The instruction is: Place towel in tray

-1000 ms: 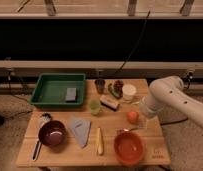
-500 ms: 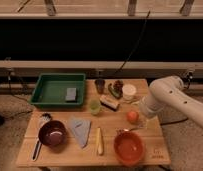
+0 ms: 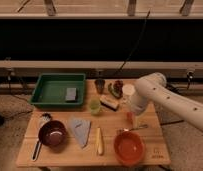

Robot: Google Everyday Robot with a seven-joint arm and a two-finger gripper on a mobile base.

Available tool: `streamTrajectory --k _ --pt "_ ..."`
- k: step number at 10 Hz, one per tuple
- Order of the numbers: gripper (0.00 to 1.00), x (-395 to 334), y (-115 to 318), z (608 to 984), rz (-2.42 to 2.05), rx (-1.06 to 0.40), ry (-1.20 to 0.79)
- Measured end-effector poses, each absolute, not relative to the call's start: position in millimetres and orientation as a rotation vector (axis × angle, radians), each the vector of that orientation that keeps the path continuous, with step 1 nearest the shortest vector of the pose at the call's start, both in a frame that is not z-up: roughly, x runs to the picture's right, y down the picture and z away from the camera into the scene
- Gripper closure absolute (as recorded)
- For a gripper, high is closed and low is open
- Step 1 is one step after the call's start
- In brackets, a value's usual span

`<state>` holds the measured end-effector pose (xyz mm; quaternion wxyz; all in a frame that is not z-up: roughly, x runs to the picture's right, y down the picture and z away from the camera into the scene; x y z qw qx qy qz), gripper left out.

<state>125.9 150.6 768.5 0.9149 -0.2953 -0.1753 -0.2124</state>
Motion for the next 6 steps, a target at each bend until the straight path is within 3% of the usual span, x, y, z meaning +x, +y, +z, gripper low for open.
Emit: streamTrajectory --k 6 --pt "0.20 -16.6 160.8 801.6 -0.647 -0.652 -0.420"
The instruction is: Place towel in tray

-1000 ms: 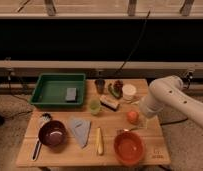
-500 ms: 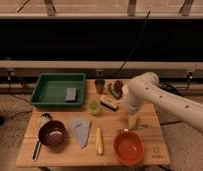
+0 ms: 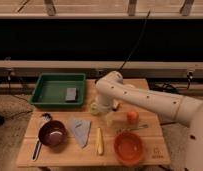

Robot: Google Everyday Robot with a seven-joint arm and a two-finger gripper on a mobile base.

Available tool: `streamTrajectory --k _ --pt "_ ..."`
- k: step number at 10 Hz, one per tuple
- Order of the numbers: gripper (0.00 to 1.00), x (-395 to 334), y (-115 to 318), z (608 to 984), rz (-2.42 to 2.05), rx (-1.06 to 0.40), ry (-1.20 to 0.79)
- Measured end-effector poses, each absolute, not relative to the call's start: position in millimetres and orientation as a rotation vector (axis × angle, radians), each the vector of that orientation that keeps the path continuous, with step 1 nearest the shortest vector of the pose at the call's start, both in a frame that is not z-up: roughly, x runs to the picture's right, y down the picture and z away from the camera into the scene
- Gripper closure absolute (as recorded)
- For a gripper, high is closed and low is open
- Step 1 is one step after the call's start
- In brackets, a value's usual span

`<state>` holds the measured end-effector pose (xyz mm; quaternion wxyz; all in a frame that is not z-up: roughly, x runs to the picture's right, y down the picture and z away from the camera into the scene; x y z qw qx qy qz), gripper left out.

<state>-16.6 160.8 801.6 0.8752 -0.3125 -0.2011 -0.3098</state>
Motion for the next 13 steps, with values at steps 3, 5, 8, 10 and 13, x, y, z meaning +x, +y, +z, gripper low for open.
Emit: streamTrajectory --k 3,5,8,10,13 --pt "0.20 -91.3 180.4 809.2 -0.782 -0.686 -0.447" --pt "0.20 -121.4 207.8 813.7 -0.875 -0.726 -0.451" --pt "0.20 -129.3 231.1 820.3 -0.916 -0.758 -0.437" --pt "0.31 -117.1 229.5 825.9 -0.891 -0.730 -0.432" --pt "0.62 -92.8 223.9 831.4 -0.826 -0.652 -0.442"
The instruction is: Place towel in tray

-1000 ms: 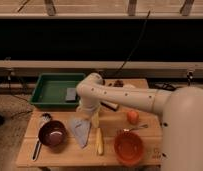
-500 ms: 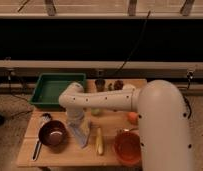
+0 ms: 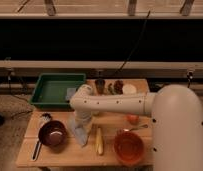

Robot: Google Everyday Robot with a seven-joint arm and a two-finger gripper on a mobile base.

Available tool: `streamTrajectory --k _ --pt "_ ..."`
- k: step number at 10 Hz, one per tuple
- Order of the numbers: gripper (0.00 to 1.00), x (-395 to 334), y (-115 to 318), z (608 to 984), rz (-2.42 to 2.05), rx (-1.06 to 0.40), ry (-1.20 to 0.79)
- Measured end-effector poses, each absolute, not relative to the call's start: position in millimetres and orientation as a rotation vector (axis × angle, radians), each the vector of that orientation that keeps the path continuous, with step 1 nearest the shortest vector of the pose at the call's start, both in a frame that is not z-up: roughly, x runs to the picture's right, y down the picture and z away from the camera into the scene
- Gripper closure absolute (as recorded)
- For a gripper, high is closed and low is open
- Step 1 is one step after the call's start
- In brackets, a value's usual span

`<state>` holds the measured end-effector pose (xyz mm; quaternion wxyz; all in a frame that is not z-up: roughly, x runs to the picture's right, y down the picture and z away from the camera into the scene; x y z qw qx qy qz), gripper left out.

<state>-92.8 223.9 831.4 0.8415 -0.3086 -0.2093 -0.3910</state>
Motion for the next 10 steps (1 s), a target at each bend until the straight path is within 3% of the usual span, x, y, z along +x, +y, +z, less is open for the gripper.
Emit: streamTrajectory --k 3,4,8,10 --pt "0.92 -72.0 220.2 832.5 -0.768 -0.598 -0.453" --pt "0.98 -68.7 219.1 831.3 -0.759 -0.588 -0.455" --pt "0.99 -70.6 196.0 812.3 -0.752 -0.534 -0.474" --pt "0.86 -70.8 188.4 804.5 -0.766 -0.525 -0.482"
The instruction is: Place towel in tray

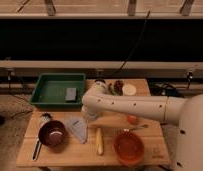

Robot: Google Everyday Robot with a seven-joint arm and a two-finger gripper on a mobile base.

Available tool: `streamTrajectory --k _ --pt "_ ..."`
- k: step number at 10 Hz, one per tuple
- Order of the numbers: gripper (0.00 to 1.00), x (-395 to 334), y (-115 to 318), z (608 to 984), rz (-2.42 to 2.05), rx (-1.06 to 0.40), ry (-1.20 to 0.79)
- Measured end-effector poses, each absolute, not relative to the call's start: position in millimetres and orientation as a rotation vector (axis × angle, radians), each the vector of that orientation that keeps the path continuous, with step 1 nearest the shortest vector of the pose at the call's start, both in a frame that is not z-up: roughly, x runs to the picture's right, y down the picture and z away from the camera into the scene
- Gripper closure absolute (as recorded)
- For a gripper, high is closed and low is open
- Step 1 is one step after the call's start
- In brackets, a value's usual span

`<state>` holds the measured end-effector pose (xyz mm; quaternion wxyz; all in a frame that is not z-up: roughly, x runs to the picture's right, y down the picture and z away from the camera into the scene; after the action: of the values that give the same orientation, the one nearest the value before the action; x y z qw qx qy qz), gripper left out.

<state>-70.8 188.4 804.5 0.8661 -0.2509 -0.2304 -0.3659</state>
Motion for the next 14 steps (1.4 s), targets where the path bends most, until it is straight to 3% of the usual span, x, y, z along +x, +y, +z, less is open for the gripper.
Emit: streamTrajectory --k 6,8,14 --pt "0.26 -82.6 199.9 812.7 -0.857 -0.552 -0.499" --pt "0.20 -84.0 198.0 815.0 -0.871 -0.550 -0.505" --pt "0.20 -90.5 205.4 829.6 -0.903 -0.562 -0.497"
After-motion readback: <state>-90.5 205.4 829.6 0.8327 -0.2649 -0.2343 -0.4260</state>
